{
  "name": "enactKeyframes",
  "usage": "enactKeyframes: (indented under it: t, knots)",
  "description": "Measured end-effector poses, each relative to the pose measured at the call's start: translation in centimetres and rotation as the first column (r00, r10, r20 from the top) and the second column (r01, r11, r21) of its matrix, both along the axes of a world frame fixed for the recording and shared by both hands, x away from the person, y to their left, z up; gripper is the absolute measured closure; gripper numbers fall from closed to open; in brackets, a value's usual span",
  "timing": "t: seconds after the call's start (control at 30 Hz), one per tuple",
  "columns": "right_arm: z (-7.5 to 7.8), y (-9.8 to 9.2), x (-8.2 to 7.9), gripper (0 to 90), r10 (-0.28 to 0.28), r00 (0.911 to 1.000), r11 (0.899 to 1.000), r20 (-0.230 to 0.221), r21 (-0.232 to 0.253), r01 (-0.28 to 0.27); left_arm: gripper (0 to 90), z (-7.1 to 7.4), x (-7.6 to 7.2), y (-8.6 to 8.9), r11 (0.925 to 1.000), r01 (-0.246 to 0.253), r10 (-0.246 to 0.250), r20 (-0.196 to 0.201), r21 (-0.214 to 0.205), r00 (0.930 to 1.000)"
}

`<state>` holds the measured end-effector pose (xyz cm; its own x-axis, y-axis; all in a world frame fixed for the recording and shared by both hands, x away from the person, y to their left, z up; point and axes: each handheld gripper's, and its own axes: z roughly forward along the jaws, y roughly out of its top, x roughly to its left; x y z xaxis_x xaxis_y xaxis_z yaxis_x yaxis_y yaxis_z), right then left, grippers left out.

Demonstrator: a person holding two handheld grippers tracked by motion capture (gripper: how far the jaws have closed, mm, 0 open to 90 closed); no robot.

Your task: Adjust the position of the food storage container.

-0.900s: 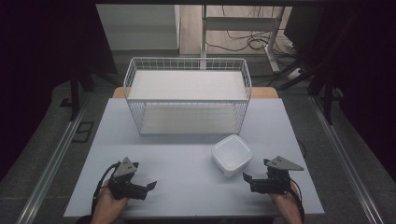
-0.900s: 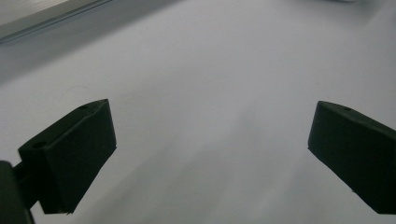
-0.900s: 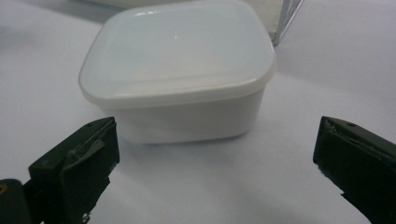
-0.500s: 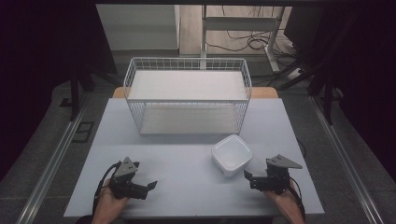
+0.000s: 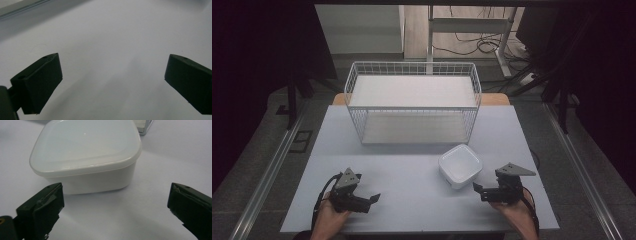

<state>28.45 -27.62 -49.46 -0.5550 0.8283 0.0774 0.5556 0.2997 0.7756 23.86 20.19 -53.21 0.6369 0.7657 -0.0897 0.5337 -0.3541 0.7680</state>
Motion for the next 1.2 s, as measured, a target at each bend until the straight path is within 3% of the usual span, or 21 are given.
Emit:
enactKeyframes:
  t: [0.1, 0.2, 0.23, 0.3, 0.37, 0.5, 0.6, 0.73, 0.83, 1.2]
  knots:
    - [0.3, -0.1, 0.1, 8.7, -0.006, 0.9999, 1.000, -0.009, 0.013, 0.006, 1.1, 0.0, 0.0, 0.0, 1.0000, -0.001, 0.001, -0.006, -0.001, 1.0000]
    - [1.0, -0.4, 0.5, 28.9, 0.000, 1.0000, 1.000, 0.005, 0.027, 0.000, 1.2, -0.1, 0.1, 0.0, 1.0000, -0.003, 0.003, -0.012, -0.002, 0.9999]
    - [1.0, -0.4, 0.5, 28.9, 0.000, 1.0000, 1.000, 0.005, 0.027, 0.000, 1.2, -0.1, 0.1, 0.0, 1.0000, -0.003, 0.003, -0.012, -0.002, 0.9999]
    - [1.6, -0.5, 0.9, 40.5, -0.017, 0.9998, 0.999, 0.007, 0.028, 0.016, 1.2, -0.1, 0.1, 0.0, 1.0000, -0.002, 0.001, -0.009, -0.002, 1.0000]
    - [1.6, -0.6, 1.0, 44.2, -0.019, 0.9997, 1.000, 0.015, 0.024, 0.019, 1.3, -0.1, 0.1, -0.1, 1.0000, -0.002, 0.002, -0.008, -0.003, 1.0000]
    - [2.2, -0.8, 1.6, 64.2, -0.023, 0.9991, 0.999, 0.035, 0.033, 0.022, 1.3, -0.1, 0.1, -0.1, 1.0000, -0.002, 0.002, -0.011, -0.002, 0.9999]
    - [2.3, -0.9, 2.3, 77.3, -0.032, 0.9983, 0.999, 0.048, 0.009, 0.031, 1.4, -0.1, 0.2, -0.2, 1.0000, -0.001, 0.001, -0.015, -0.003, 0.9999]
    - [2.2, -1.1, 3.4, 84.8, -0.071, 0.9968, 0.997, 0.037, -0.012, 0.071, 1.5, -0.2, 0.2, -0.3, 1.0000, 0.003, -0.003, -0.022, 0.007, 0.9998]
    - [2.1, -1.2, 4.0, 88.6, -0.072, 0.9968, 0.997, 0.035, -0.008, 0.072, 1.5, -0.2, 0.2, -0.3, 1.0000, 0.003, -0.002, -0.026, 0.008, 0.9997]
    - [1.0, 0.0, 8.4, 89.4, -0.008, 0.9999, 1.000, -0.015, -0.023, 0.008, 1.9, -0.2, 0.2, -0.3, 1.0000, 0.002, -0.002, -0.025, 0.005, 0.9997]
